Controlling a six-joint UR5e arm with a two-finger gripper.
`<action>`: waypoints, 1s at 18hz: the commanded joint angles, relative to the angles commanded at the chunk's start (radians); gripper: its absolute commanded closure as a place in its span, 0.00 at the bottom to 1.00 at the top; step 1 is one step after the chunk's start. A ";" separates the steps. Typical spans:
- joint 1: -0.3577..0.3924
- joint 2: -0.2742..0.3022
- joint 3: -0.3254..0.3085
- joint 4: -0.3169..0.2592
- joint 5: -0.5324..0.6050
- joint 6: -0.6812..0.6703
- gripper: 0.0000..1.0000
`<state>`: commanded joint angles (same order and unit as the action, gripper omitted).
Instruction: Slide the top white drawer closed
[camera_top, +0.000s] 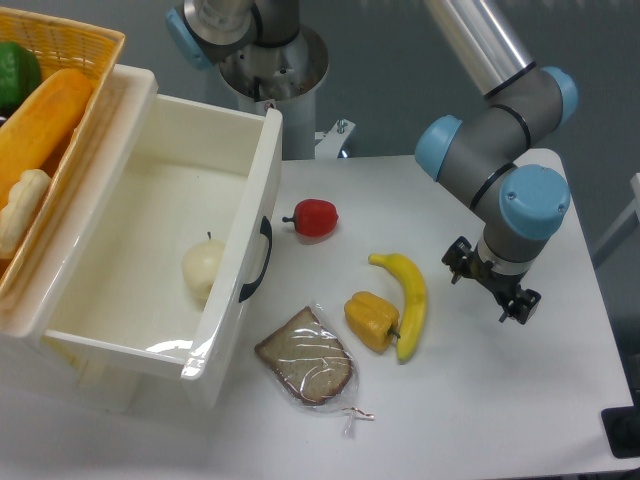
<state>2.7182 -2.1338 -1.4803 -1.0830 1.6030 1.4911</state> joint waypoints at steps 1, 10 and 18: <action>0.000 0.002 -0.006 0.000 0.002 0.000 0.00; -0.008 0.020 -0.094 -0.002 -0.034 -0.008 0.00; 0.000 0.078 -0.133 -0.012 -0.101 -0.265 0.10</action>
<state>2.7182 -2.0556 -1.6137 -1.0952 1.5021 1.2262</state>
